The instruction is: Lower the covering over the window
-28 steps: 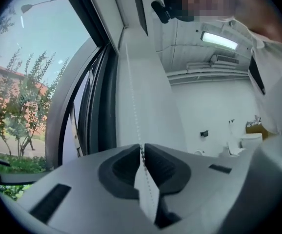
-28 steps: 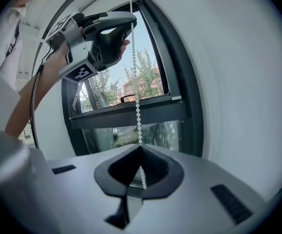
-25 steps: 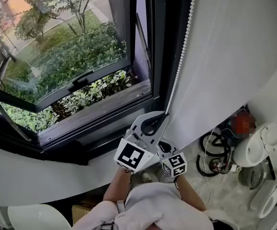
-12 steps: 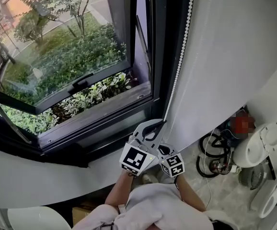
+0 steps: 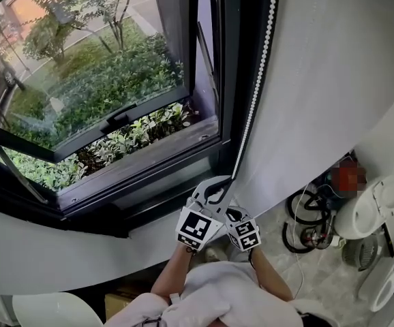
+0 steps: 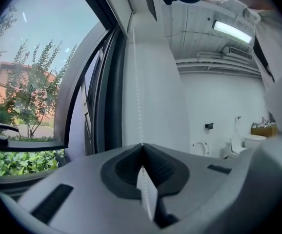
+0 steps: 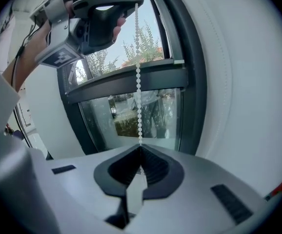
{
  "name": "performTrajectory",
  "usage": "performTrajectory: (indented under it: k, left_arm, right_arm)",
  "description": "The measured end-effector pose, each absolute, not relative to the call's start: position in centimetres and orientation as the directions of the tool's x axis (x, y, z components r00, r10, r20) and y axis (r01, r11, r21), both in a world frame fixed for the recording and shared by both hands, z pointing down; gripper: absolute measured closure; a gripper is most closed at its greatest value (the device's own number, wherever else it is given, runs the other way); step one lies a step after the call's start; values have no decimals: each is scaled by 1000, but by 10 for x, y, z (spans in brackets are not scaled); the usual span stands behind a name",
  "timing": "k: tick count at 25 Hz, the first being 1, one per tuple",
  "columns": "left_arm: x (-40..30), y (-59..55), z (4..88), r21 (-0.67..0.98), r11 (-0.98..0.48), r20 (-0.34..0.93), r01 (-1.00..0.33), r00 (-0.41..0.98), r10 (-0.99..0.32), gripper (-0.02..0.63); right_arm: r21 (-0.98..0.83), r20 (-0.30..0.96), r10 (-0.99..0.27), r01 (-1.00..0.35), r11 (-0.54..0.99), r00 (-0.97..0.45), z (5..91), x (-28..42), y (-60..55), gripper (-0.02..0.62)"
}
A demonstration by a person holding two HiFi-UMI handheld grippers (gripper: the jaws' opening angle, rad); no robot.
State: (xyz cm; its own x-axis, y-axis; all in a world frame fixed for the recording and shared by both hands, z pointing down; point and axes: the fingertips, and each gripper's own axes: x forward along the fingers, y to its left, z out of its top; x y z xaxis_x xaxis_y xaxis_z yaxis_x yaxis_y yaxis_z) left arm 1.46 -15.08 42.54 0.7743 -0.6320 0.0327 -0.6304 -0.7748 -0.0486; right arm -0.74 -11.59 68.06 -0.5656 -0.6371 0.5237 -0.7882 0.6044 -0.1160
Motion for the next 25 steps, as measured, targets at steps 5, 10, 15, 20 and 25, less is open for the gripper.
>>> performTrajectory:
  k: [5, 10, 15, 20, 25]
  left_arm:
    - [13, -150, 439, -42, -770, 59, -637, 768, -638, 592]
    - [13, -149, 459, -24, -768, 102, -640, 763, -639, 592]
    - [12, -146, 473, 5, -765, 114, -645, 760, -640, 592]
    - [13, -147, 473, -10, -763, 108, -647, 758, -644, 592]
    - [11, -149, 474, -15, -760, 106, -650, 755, -648, 592]
  right_arm:
    - [-88, 553, -621, -781, 619, -555, 692, -9, -115, 598]
    - [-70, 594, -608, -787, 613, -527, 708, -4, -109, 595]
    - [-45, 601, -620, -795, 605, -505, 713, 1, -107, 592]
    - [-33, 573, -637, -791, 611, -515, 694, 0, -105, 545]
    - [-37, 491, -692, -806, 590, -529, 641, 7, -109, 491]
